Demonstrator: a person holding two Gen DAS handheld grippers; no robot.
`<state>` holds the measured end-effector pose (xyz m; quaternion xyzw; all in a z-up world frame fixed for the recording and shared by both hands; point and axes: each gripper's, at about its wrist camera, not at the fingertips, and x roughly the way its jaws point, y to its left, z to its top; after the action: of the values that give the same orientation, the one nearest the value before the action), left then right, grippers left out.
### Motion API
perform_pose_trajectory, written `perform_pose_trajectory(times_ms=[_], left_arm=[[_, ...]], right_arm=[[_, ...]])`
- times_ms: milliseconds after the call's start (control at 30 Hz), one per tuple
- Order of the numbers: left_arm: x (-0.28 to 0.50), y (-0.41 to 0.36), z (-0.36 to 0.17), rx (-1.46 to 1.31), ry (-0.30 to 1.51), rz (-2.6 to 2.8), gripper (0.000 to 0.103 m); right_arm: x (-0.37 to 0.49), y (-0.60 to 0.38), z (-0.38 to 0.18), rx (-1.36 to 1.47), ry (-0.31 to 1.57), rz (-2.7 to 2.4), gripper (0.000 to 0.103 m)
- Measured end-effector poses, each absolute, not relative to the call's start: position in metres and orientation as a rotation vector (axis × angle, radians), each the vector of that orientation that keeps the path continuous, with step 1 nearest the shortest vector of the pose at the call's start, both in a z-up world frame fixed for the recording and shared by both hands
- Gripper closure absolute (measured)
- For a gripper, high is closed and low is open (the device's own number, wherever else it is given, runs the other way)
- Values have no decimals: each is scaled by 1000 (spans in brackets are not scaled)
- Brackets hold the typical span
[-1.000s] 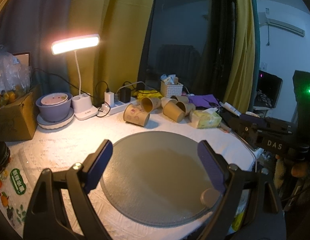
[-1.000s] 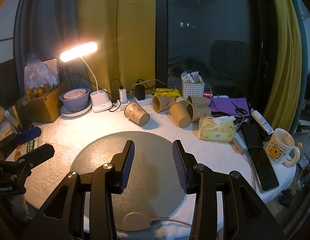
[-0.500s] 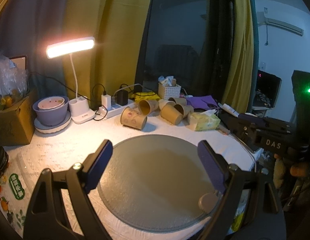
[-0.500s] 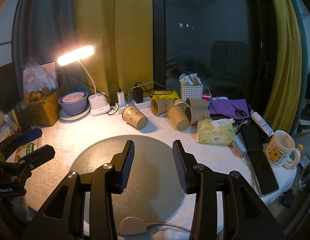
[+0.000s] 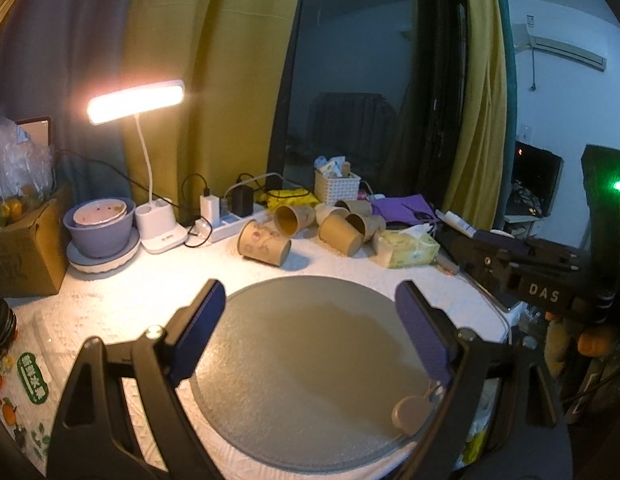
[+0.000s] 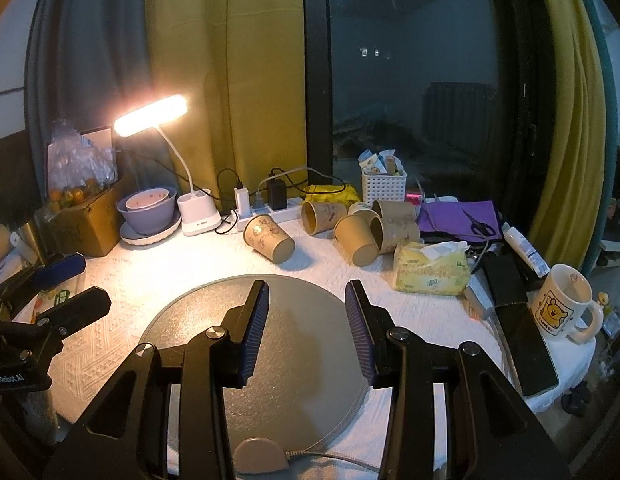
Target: Flip cup upright
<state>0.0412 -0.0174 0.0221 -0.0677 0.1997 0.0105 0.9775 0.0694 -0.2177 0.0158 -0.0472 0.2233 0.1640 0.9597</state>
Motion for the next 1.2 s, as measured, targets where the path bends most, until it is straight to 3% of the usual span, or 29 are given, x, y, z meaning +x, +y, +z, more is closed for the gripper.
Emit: perform_pose_trajectory(times_ms=[567, 1200], left_arm=[[66, -26, 22, -128, 416, 23, 15], [208, -49, -11, -181, 577, -35, 15]], right_arm=[[92, -229, 15, -89, 460, 336, 61], [202, -278, -7, -88, 502, 287, 61]])
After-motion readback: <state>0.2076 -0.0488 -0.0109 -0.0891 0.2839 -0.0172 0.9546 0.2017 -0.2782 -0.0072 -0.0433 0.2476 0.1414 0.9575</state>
